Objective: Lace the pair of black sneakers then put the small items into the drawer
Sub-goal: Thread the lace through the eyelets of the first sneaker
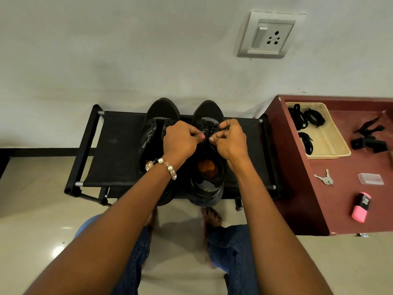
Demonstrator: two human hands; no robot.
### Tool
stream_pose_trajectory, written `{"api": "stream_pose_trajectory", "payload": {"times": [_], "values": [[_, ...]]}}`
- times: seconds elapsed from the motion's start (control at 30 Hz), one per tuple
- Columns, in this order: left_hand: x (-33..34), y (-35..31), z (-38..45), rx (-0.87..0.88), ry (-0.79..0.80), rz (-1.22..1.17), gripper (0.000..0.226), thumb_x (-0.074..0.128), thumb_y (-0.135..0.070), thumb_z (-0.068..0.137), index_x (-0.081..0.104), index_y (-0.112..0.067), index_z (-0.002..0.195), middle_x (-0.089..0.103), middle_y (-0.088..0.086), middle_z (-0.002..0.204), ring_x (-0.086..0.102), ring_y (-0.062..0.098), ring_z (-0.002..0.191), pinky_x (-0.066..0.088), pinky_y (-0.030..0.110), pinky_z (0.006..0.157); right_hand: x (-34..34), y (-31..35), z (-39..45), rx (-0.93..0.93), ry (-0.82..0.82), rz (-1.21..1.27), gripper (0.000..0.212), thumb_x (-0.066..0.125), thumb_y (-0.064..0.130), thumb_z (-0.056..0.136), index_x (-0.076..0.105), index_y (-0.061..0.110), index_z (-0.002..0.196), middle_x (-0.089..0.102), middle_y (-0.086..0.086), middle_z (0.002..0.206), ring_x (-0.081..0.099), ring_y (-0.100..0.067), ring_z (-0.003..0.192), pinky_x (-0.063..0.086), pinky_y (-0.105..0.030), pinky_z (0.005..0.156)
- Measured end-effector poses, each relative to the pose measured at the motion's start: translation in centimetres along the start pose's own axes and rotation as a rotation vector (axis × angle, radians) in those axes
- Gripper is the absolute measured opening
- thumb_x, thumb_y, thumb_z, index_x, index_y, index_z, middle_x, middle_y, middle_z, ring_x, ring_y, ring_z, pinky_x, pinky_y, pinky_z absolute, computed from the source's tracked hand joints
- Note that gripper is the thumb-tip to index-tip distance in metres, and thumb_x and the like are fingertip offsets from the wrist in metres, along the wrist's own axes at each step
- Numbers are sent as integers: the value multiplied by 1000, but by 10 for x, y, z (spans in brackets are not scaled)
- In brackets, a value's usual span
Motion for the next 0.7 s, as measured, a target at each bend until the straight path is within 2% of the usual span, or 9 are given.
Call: {"api": "stream_pose_trajectory", "payload": {"times": [0.1,0.27,0.3,0.37,0.43,0.57,0.7], "values": [[0,1,1,-6,-12,7,7,73,-24,85,78,-23,90,71,-6,83,67,17,83,58,39,79,6,-6,-2,59,-71,38,35,70,-2,80,46,20,92,71,-9,81,66,-21,89,54,-37,86],[0,-1,-1,33,-58,47,8,73,-21,85,78,-21,92,74,-2,89,66,14,87,56,36,83,6,-9,-3,151,-100,138,29,68,-3,81,49,16,92,71,-10,87,62,-14,82,50,-22,72],[1,-1,-1,32,-60,42,8,73,-20,85,78,-21,91,74,-2,89,66,15,87,56,36,83,7,-11,-2,178,-82,167,29,69,-3,81,50,16,92,71,-9,87,64,-16,83,53,-25,74],[1,0,-1,23,-61,8,8,75,-17,83,78,-20,90,74,-1,87,67,16,84,58,37,80,11,-15,-1,253,-46,250,31,70,-4,76,52,17,89,70,-9,84,67,-22,86,57,-41,84],[1,1,-1,13,-66,-10,9,76,-16,82,78,-21,90,74,-1,87,68,17,82,59,38,78,14,-20,1,319,-37,327,31,70,-5,72,53,17,87,70,-15,90,68,-30,90,57,-51,83],[1,-1,-2,46,-76,21,11,76,-18,82,78,-21,93,74,0,88,69,18,82,58,37,80,14,-21,4,357,-10,406,32,69,-9,75,54,16,86,68,-25,101,68,-37,96,57,-53,84],[2,-2,0,65,-48,37,12,77,-18,81,78,-20,93,74,1,89,68,15,88,57,35,84,13,-21,5,245,-23,232,31,69,-4,76,55,24,84,72,-11,89,69,-28,94,57,-48,85]]}}
Point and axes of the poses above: each hand's wrist, its own z-axis towards the middle knuckle, its own x-axis out of the palm, y = z × x, the point moved 5 cm from there along z, towards the middle knuckle
